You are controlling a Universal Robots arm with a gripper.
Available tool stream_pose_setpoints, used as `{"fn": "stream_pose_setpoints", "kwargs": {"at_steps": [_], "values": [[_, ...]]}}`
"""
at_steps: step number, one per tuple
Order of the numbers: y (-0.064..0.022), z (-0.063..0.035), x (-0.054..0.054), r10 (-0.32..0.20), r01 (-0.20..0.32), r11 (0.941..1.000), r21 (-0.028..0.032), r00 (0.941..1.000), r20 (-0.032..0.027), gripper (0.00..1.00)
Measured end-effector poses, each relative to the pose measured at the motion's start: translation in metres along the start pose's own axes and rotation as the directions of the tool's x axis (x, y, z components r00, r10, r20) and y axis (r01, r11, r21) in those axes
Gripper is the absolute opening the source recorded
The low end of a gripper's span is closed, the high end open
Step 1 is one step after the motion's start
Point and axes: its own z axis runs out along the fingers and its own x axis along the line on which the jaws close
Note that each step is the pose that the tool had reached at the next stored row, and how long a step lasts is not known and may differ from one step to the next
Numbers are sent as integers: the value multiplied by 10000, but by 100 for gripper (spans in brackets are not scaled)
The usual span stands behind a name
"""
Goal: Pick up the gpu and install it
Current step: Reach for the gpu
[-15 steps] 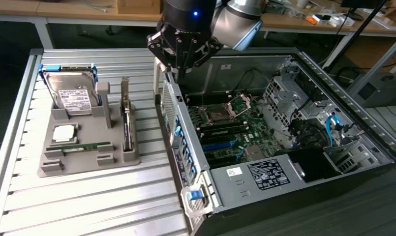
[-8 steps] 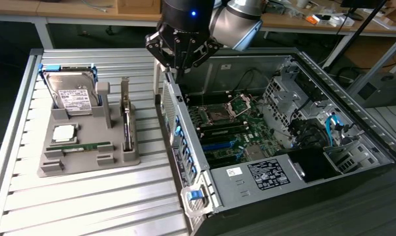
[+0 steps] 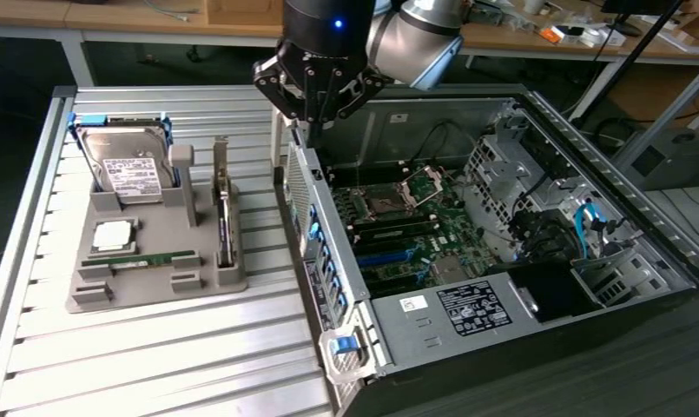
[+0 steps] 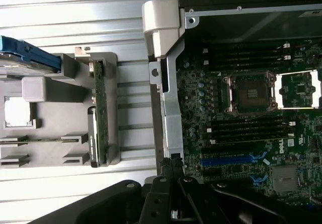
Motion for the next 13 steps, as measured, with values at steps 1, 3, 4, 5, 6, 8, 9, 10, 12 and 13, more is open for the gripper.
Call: {"fn": "stream_pose_setpoints", "kwargs": {"at_steps": [1, 3, 4, 5, 6, 8, 9, 10, 12, 13], "values": [[0, 0, 3, 0, 0, 10000, 0, 10000, 0, 11], [-1, 0, 9, -1, 1, 10000, 0, 10000, 0, 11], [-1, 0, 15, 0, 0, 10000, 0, 10000, 0, 11], [-1, 0, 19, 0, 0, 10000, 0, 10000, 0, 11], [-2, 0, 23, 0, 0, 10000, 0, 10000, 0, 11], [-2, -1, 30, 0, 0, 10000, 0, 10000, 0, 11], [-2, -1, 34, 0, 0, 10000, 0, 10000, 0, 11], [-3, -1, 36, 0, 0, 10000, 0, 10000, 0, 11], [-3, -1, 43, 0, 0, 10000, 1, 10000, 0, 11], [-3, -1, 46, 0, 0, 10000, 0, 10000, 0, 11]]}}
